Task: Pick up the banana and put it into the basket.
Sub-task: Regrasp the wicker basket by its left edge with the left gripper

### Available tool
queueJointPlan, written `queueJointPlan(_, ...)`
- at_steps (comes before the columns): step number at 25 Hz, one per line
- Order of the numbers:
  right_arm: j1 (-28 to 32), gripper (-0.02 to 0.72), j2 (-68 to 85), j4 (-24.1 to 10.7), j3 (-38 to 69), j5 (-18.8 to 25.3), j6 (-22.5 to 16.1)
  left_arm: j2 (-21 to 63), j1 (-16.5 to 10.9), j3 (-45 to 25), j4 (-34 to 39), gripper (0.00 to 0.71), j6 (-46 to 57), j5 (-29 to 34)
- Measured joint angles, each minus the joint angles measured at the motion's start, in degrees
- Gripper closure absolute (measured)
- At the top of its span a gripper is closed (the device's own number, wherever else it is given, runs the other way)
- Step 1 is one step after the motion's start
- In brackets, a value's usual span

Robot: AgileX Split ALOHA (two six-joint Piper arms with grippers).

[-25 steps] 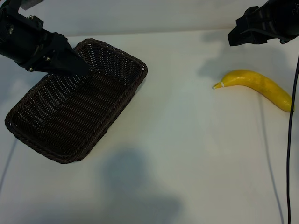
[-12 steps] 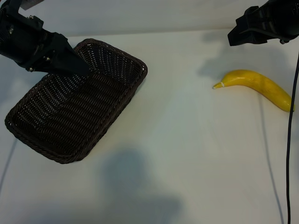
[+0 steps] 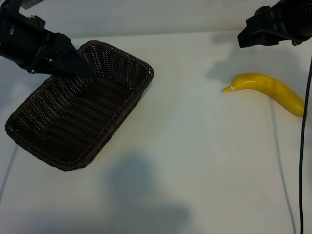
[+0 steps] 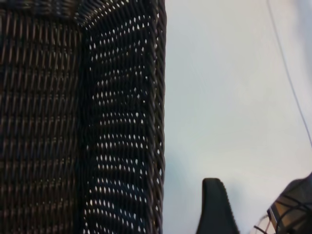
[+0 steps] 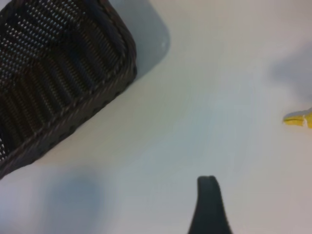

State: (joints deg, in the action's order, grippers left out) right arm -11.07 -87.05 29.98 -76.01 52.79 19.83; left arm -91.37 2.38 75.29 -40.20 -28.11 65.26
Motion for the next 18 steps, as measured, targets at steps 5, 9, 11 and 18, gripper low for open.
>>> queueJointPlan(5,0.00,0.188,0.00,0.00,0.00,0.00,0.00,0.00,0.00,0.00,0.00,0.212,0.05,0.28)
queueJointPlan(9,0.00,0.188,0.00,0.00,0.00,0.00,0.00,1.39,-1.57,0.00,0.29,0.220,2.80,2.08)
queueJointPlan(11,0.00,0.188,0.00,0.00,0.00,0.00,0.00,3.95,-4.43,0.00,1.87,0.230,5.22,2.08)
queueJointPlan(18,0.00,0.188,0.00,0.00,0.00,-0.33,-0.05,19.64,-15.80,-5.44,7.94,0.309,14.49,2.13)
